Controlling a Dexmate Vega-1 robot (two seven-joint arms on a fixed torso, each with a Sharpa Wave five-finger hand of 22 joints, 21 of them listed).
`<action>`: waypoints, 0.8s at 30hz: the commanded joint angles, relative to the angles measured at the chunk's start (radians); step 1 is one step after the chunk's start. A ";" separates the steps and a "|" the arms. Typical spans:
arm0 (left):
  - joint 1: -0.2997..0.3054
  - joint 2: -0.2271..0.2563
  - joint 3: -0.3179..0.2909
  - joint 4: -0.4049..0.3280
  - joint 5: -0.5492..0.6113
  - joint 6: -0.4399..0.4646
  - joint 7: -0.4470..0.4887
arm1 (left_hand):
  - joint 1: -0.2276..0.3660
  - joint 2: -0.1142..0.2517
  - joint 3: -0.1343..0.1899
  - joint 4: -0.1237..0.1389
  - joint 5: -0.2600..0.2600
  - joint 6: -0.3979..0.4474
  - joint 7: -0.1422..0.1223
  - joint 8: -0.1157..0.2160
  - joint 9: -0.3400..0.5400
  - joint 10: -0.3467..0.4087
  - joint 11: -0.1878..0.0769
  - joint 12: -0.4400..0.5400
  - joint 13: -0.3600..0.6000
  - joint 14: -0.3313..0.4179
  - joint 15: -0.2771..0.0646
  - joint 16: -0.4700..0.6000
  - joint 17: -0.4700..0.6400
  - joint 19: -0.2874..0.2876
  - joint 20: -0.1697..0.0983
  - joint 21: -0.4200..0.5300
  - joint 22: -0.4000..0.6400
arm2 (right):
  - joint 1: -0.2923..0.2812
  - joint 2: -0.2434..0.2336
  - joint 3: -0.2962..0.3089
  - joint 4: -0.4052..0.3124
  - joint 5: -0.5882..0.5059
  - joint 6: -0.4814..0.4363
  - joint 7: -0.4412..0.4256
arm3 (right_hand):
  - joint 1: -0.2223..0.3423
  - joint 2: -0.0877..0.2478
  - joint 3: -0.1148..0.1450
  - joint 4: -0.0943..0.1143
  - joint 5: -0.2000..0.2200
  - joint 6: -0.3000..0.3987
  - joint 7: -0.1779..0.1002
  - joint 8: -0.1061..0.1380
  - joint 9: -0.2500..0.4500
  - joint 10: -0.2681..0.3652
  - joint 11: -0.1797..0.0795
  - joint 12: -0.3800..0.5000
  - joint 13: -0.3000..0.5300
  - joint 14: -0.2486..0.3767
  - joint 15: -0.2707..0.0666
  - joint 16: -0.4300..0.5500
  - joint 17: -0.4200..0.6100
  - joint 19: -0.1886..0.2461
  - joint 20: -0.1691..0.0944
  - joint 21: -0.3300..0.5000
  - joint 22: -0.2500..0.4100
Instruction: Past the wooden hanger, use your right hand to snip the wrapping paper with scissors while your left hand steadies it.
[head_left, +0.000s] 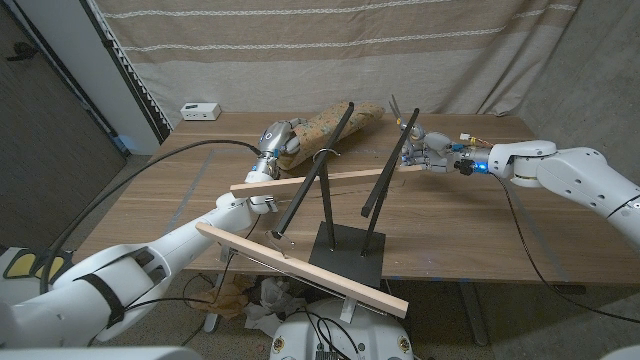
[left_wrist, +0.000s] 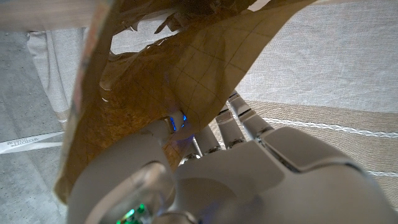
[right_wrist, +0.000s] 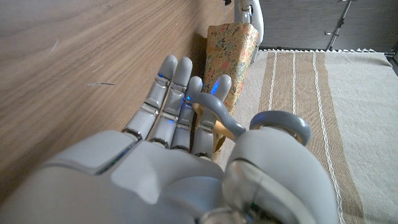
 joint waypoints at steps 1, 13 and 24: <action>0.009 0.006 -0.001 -0.010 0.009 0.011 -0.003 | 0.004 -0.001 0.009 0.000 0.007 -0.005 -0.002 0.013 0.010 0.005 0.001 0.006 0.004 0.010 -0.170 -0.002 0.005 0.000 -0.042 0.012 0.004 | 0.036 -0.015 -0.032 0.028 -0.036 0.003 0.102 | -0.007 0.002 -0.010 0.000 -0.001 -0.063 0.077 -0.018 -0.017 0.091 -0.009 0.178 -0.013 0.006 -0.063 -0.014 -0.007 0.011 0.007 -0.005 0.001; -0.014 -0.008 -0.006 0.029 -0.004 -0.007 0.009 | 0.005 -0.001 0.010 -0.001 0.009 -0.008 -0.002 0.018 0.019 0.000 0.001 0.005 0.006 0.010 -0.171 -0.004 0.005 0.001 -0.043 0.015 0.004 | 0.049 -0.015 -0.067 0.029 -0.053 -0.022 0.147 | -0.015 0.005 -0.020 0.007 -0.006 -0.082 0.090 -0.074 -0.067 0.083 0.005 0.172 -0.043 -0.006 -0.041 -0.055 -0.017 -0.003 0.015 -0.017 -0.001; -0.024 -0.006 -0.011 0.031 0.000 -0.015 0.035 | 0.005 0.000 0.010 -0.001 0.011 -0.010 -0.002 0.024 0.027 -0.004 0.001 0.003 0.008 0.012 -0.171 -0.004 0.006 0.004 -0.044 0.018 0.004 | 0.076 -0.011 -0.094 0.041 -0.073 -0.031 0.195 | -0.018 0.007 -0.026 0.011 -0.009 -0.098 0.096 -0.117 -0.102 0.081 0.018 0.146 -0.098 -0.004 -0.034 -0.084 -0.031 -0.006 0.022 -0.025 -0.001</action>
